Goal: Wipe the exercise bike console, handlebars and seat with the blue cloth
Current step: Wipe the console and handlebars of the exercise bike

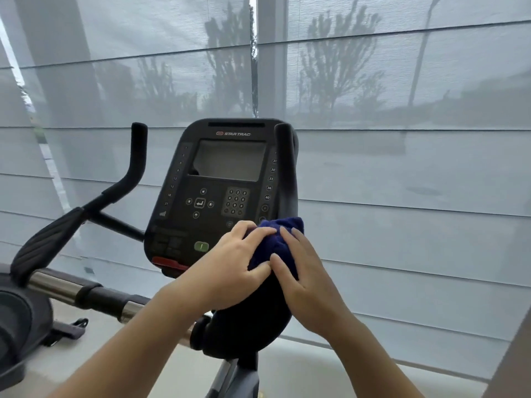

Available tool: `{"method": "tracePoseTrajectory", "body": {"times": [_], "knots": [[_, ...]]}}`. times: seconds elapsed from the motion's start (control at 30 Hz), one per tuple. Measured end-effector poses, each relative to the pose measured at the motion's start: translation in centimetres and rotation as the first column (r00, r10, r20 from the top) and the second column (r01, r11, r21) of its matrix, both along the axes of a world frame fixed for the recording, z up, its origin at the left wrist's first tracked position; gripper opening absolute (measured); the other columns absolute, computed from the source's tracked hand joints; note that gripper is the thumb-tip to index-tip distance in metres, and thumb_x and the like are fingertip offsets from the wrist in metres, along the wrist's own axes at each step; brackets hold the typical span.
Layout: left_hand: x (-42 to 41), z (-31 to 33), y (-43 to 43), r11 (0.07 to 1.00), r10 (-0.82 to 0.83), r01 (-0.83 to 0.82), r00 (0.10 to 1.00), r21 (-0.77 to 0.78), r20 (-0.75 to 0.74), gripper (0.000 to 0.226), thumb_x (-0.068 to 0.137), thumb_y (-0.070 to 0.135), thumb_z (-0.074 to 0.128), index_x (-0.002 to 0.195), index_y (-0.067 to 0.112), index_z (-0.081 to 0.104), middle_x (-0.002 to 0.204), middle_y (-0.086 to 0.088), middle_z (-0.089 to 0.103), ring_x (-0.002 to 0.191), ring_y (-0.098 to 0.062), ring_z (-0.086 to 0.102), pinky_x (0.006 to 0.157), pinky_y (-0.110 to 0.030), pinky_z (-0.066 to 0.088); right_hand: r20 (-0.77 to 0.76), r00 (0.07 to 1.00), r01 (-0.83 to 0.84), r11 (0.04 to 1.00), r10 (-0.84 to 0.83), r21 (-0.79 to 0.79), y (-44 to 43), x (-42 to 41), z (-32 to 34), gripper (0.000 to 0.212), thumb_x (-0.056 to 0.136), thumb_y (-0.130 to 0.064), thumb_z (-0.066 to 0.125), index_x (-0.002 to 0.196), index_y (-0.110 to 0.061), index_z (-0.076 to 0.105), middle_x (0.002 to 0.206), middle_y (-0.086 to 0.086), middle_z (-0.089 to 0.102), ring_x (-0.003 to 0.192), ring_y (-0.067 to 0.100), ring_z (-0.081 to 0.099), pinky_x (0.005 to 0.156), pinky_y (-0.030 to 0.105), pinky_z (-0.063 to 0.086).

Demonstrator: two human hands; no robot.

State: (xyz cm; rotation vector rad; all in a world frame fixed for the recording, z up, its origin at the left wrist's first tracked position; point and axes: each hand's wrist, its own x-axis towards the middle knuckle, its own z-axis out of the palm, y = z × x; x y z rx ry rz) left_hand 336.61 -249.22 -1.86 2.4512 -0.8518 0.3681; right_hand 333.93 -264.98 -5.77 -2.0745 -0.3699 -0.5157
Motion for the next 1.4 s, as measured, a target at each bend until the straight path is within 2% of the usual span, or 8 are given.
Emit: {"method": "tracePoseTrajectory", "body": {"times": [0.07, 0.13, 0.27, 0.43, 0.7, 1.0, 1.17, 1.4], "knots": [[0.2, -1.4, -0.1, 0.999, -0.002, 0.002, 1.000, -0.034, 0.011, 0.053, 0.089, 0.030, 0.048, 0.139, 0.032, 0.029, 0.139, 0.009, 0.031, 0.127, -0.013, 0.034, 0.110, -0.033, 0.029, 0.069, 0.996, 0.066, 0.987, -0.056, -0.146, 0.4, 0.8, 0.3, 0.045, 0.095, -0.028, 0.046, 0.139, -0.025, 0.038, 0.143, -0.011, 0.036, 0.130, 0.000, 0.029, 0.104, 0.005, 0.016], [0.6, -1.9, -0.1, 0.997, -0.004, 0.005, 1.000, -0.081, 0.010, 0.054, 0.090, 0.023, 0.049, 0.140, 0.029, 0.029, 0.141, 0.005, 0.033, 0.127, -0.015, 0.036, 0.110, -0.035, 0.029, 0.102, 0.992, 0.092, 0.977, -0.073, -0.193, 0.4, 1.4, 0.8, 0.040, 0.094, -0.022, 0.050, 0.134, -0.021, 0.046, 0.134, -0.005, 0.047, 0.122, 0.009, 0.042, 0.105, 0.017, 0.030], [1.3, -1.9, -0.1, 0.997, -0.003, 0.006, 0.999, -0.079, 0.043, 0.055, 0.087, 0.021, 0.055, 0.136, 0.031, 0.033, 0.136, 0.006, 0.037, 0.122, -0.016, 0.041, 0.106, -0.036, 0.034, 0.189, 0.970, 0.174, 0.978, -0.150, -0.116, 0.0, 1.6, 0.6, 0.036, 0.084, -0.016, 0.062, 0.119, -0.025, 0.060, 0.114, -0.011, 0.063, 0.101, 0.003, 0.053, 0.084, -0.001, 0.031], [2.9, -1.3, -0.9, 0.998, -0.001, 0.006, 0.997, -0.062, 0.082, 0.053, 0.086, 0.013, 0.054, 0.135, 0.022, 0.037, 0.134, 0.000, 0.042, 0.119, -0.021, 0.044, 0.105, -0.035, 0.035, 0.251, 0.928, 0.297, 0.953, -0.275, -0.053, 0.4, 2.9, 0.7, 0.034, 0.079, -0.017, 0.068, 0.109, -0.031, 0.066, 0.101, -0.012, 0.069, 0.088, 0.005, 0.056, 0.071, -0.005, 0.030], [7.2, 1.5, -2.9, 0.999, 0.040, -0.042, 0.967, 0.004, 0.250, 0.058, 0.090, 0.010, 0.051, 0.143, 0.017, 0.027, 0.143, -0.005, 0.032, 0.128, -0.025, 0.034, 0.108, -0.036, 0.030, 0.328, 0.902, 0.310, 0.950, -0.279, -0.045, -1.7, 8.4, 4.2, 0.031, 0.085, -0.011, 0.061, 0.113, -0.023, 0.065, 0.114, -0.005, 0.066, 0.103, 0.018, 0.057, 0.083, 0.014, 0.034], [12.7, 7.7, -6.6, 0.985, 0.157, -0.091, 0.830, -0.148, 0.535, 0.057, 0.090, 0.006, 0.049, 0.142, 0.020, 0.030, 0.146, -0.008, 0.026, 0.130, -0.028, 0.029, 0.105, -0.030, 0.026, 0.605, 0.739, 0.314, 0.946, -0.297, 0.080, -4.9, 15.6, 10.1, 0.038, 0.087, -0.004, 0.059, 0.123, -0.016, 0.059, 0.131, 0.005, 0.051, 0.122, 0.020, 0.044, 0.099, 0.002, 0.023], [16.4, 8.1, -7.4, 0.977, 0.186, -0.098, 0.833, -0.191, 0.522, 0.058, 0.086, 0.000, 0.050, 0.139, 0.006, 0.026, 0.143, -0.016, 0.022, 0.126, -0.032, 0.034, 0.105, -0.041, 0.036, 0.541, 0.838, 0.124, 0.991, -0.073, -0.059, -5.2, 19.7, 10.6, 0.048, 0.091, -0.006, 0.053, 0.137, -0.009, 0.042, 0.143, 0.011, 0.041, 0.129, 0.025, 0.042, 0.105, 0.027, 0.036], [19.0, 7.1, -6.6, 0.986, 0.106, -0.021, 0.848, -0.166, 0.520, 0.055, 0.085, -0.004, 0.051, 0.132, 0.002, 0.024, 0.132, -0.008, 0.026, 0.111, -0.012, 0.039, 0.091, -0.001, 0.032, 0.569, 0.822, 0.048, 0.998, -0.013, -0.047, -4.3, 21.2, 8.7, 0.059, 0.091, -0.002, 0.051, 0.145, -0.010, 0.028, 0.149, 0.017, 0.027, 0.128, 0.032, 0.042, 0.097, 0.039, 0.048]]}}
